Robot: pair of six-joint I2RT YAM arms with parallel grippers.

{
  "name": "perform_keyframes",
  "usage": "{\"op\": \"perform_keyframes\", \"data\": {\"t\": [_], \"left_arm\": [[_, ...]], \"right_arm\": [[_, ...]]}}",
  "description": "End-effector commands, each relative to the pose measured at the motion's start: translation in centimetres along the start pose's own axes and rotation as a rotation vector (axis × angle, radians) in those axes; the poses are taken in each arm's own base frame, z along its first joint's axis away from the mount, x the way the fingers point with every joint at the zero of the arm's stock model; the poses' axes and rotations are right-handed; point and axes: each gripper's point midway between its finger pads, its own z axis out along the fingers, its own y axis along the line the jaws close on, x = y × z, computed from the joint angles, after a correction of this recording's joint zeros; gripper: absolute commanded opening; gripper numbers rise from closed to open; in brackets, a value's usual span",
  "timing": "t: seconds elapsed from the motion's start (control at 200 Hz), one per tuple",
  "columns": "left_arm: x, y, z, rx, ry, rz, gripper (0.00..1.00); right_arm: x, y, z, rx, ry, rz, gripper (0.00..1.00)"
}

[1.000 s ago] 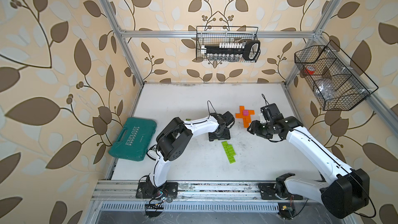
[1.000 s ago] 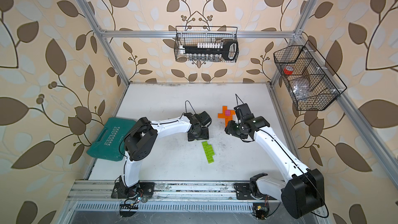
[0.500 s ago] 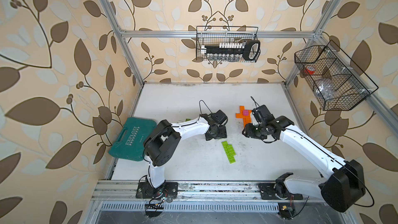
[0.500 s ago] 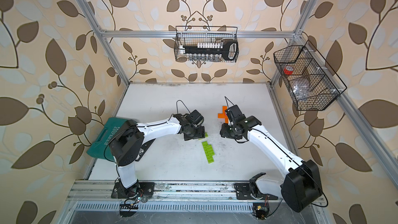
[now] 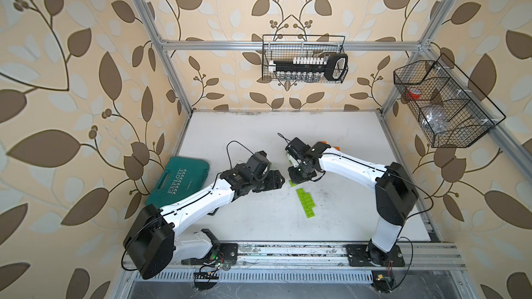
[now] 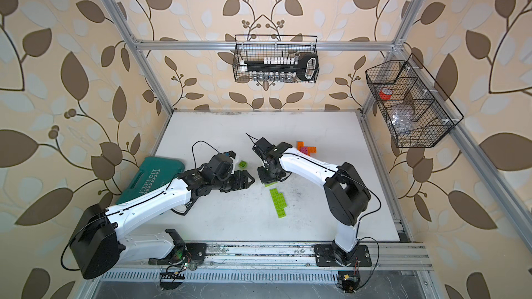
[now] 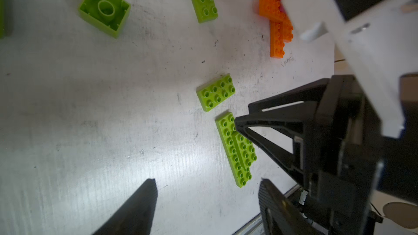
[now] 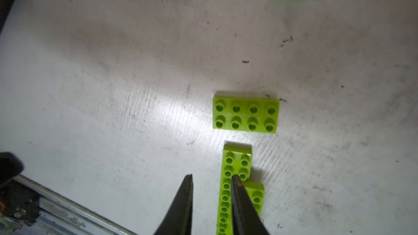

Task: Assemble a small pinwheel with lego
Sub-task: Pick up the lego brick from the center of the board.

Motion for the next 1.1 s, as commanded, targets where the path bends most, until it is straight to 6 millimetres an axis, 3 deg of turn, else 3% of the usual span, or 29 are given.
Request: {"op": "perform_keyframes", "data": {"t": [0.0, 0.41, 1.095], "left_arm": [[-0.9, -1.4, -0.2, 0.160, -0.022, -0.046, 0.72], [-1.8, 0.3, 0.1, 0.259, -0.045, -0.152, 0.71], [-2.3, -0.1, 0.1, 0.247, -0.033, -0.114, 0.71]], "right_arm": [[0.4, 0.0, 1.2, 0.037, 0.077, -0.027, 0.22], [-0.1, 0.0, 4.1, 0.083, 0.151, -0.041, 0.17], [0.0, -0.6, 5.3, 0.125, 0.189, -0.045, 0.13]]}}
